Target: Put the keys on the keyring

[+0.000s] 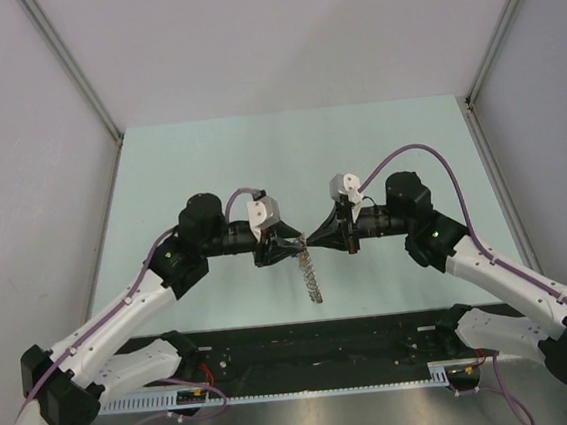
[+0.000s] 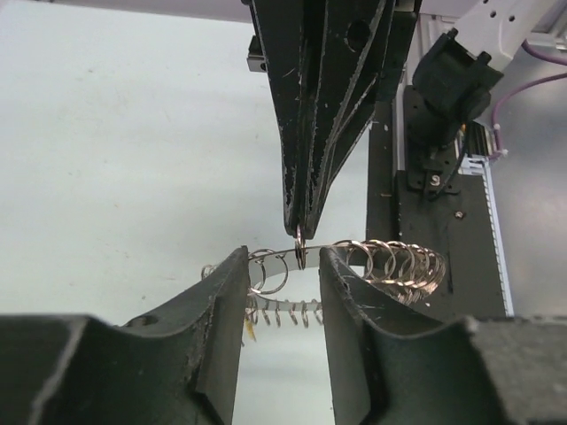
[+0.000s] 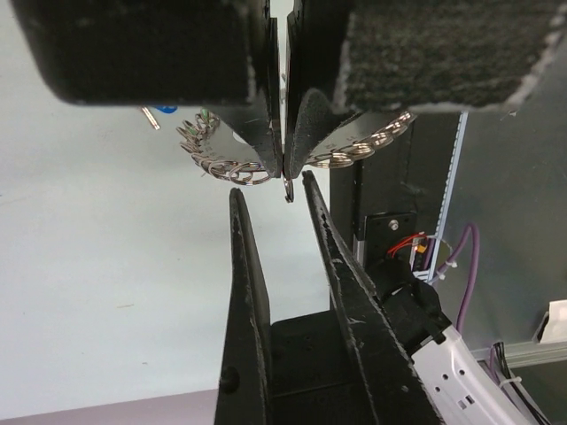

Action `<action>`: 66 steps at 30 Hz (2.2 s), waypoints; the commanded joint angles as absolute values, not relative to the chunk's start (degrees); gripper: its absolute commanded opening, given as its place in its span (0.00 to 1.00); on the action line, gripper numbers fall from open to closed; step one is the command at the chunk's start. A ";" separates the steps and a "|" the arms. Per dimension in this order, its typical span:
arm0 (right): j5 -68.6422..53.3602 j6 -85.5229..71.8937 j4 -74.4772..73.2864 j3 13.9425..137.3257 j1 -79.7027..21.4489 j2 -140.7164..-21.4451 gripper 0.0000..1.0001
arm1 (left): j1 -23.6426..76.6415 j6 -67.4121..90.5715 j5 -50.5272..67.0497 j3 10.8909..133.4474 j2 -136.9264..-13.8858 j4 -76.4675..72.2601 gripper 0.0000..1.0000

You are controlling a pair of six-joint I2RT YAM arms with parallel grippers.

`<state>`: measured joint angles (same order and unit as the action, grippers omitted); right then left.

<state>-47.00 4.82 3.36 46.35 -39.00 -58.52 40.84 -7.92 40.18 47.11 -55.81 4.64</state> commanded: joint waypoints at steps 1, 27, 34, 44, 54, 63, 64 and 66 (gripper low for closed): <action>-45.44 7.21 3.61 50.10 -40.08 -57.74 0.00 | 40.52 -12.38 43.68 52.20 -58.17 11.15 0.40; -41.49 10.46 -2.64 53.09 -42.80 -59.68 0.00 | 40.52 -15.92 43.70 57.04 -62.93 19.87 0.00; -38.60 4.14 -0.53 53.09 -39.12 -60.91 0.56 | 33.33 -5.90 39.90 49.67 -56.79 9.77 0.00; -23.65 -1.04 1.32 53.00 -37.09 -69.77 0.62 | 21.63 -1.58 31.65 41.58 -44.31 8.17 0.00; -18.38 5.09 2.72 53.00 -39.19 -85.42 0.54 | 16.88 -3.43 19.10 36.12 -35.86 8.70 0.00; -8.88 15.98 0.27 55.10 -43.06 -94.21 0.45 | 15.56 -3.87 10.82 35.42 -34.01 10.28 0.00; -7.75 16.34 0.18 55.28 -43.59 -94.74 0.45 | 15.56 -3.95 10.29 35.33 -33.75 10.37 0.00; -6.77 17.40 0.26 55.28 -43.94 -95.88 0.44 | 15.47 -3.87 10.02 35.33 -33.40 10.46 0.00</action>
